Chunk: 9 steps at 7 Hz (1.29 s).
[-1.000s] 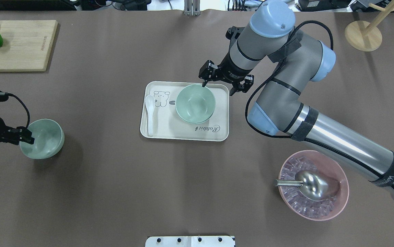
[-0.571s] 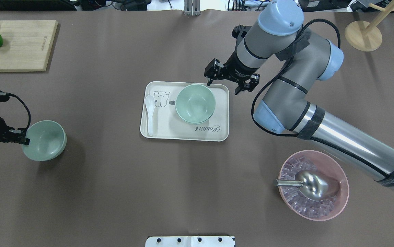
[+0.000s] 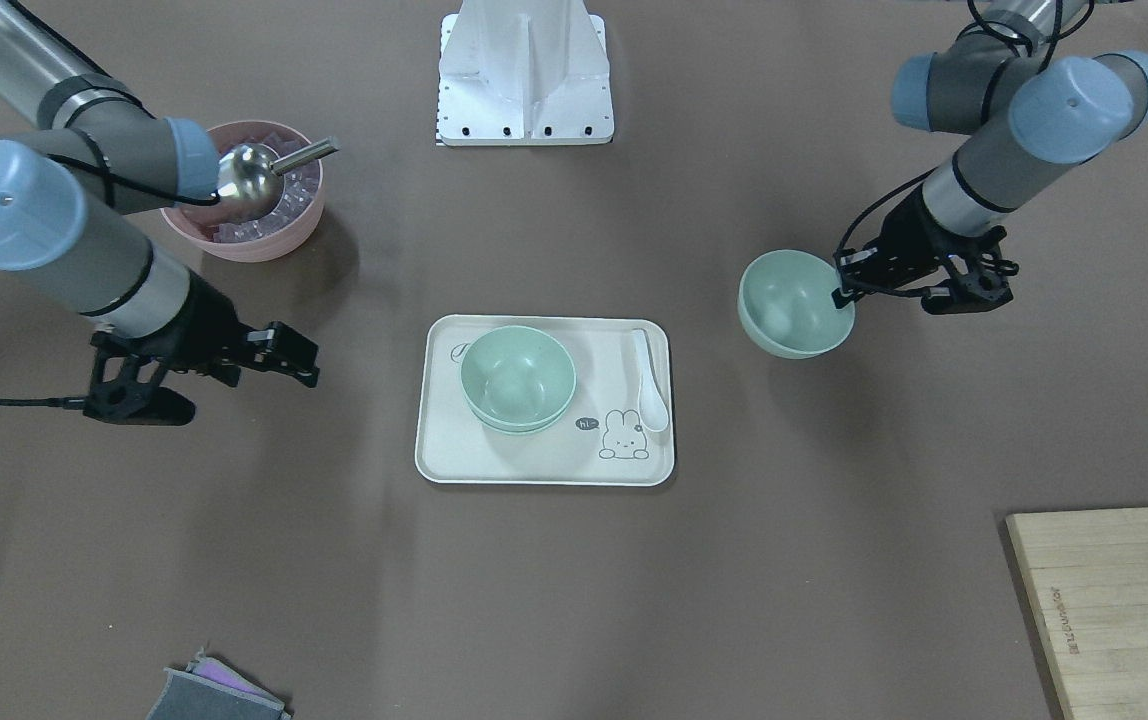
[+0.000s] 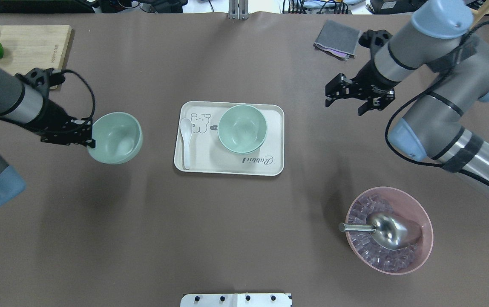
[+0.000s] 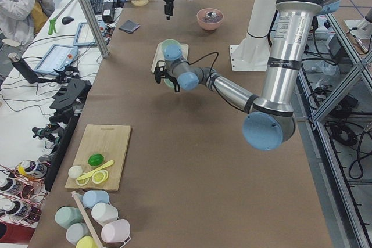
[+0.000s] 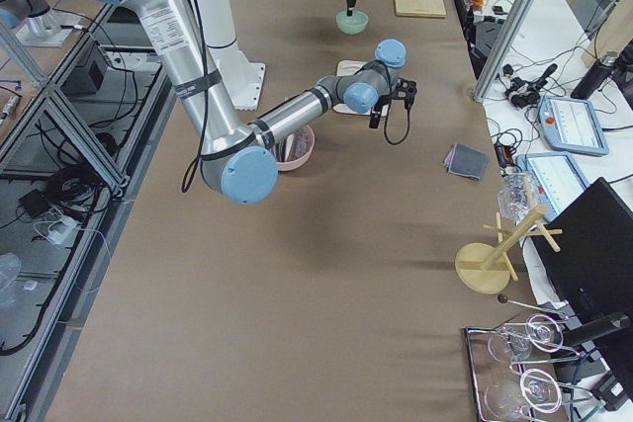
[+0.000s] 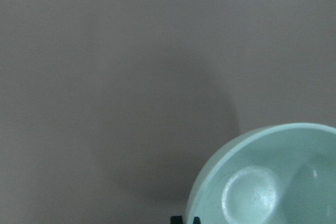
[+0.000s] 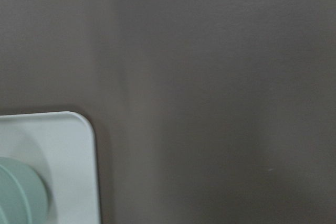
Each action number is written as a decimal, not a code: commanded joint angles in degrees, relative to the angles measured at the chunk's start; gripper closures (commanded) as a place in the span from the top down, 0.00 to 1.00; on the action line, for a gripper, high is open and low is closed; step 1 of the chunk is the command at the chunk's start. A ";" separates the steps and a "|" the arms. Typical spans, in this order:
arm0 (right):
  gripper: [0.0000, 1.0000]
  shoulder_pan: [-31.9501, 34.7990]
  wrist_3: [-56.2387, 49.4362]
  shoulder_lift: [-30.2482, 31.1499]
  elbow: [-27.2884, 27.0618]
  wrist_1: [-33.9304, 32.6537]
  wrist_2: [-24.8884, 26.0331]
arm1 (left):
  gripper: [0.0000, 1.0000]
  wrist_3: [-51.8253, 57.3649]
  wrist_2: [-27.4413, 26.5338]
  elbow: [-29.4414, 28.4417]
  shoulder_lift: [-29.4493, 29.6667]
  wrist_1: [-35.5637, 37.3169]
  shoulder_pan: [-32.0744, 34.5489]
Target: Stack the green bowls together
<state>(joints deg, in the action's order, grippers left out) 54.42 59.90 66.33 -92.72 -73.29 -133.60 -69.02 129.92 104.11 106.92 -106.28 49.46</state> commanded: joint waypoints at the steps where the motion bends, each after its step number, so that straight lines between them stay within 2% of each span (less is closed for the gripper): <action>1: 1.00 7.43 -14.67 8.17 -0.26 -0.09 -3.41 | 0.00 -9.94 -3.77 -3.10 15.55 8.02 -5.13; 3: 1.00 11.92 -25.84 13.46 -0.09 -0.18 -3.59 | 0.00 -13.84 -11.15 -12.31 25.40 7.41 -11.03; 6: 1.00 12.12 -26.24 13.65 -0.35 -0.18 -3.59 | 0.00 -13.86 -11.27 -12.88 26.49 7.23 -12.10; 9: 1.00 12.03 -26.15 13.74 -0.18 -0.01 -3.51 | 0.00 -13.86 -11.36 -18.48 29.13 3.28 -12.02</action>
<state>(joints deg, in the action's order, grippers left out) 66.50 33.75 80.09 -93.00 -73.34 -137.12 -82.91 118.60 88.00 134.89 -101.47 37.40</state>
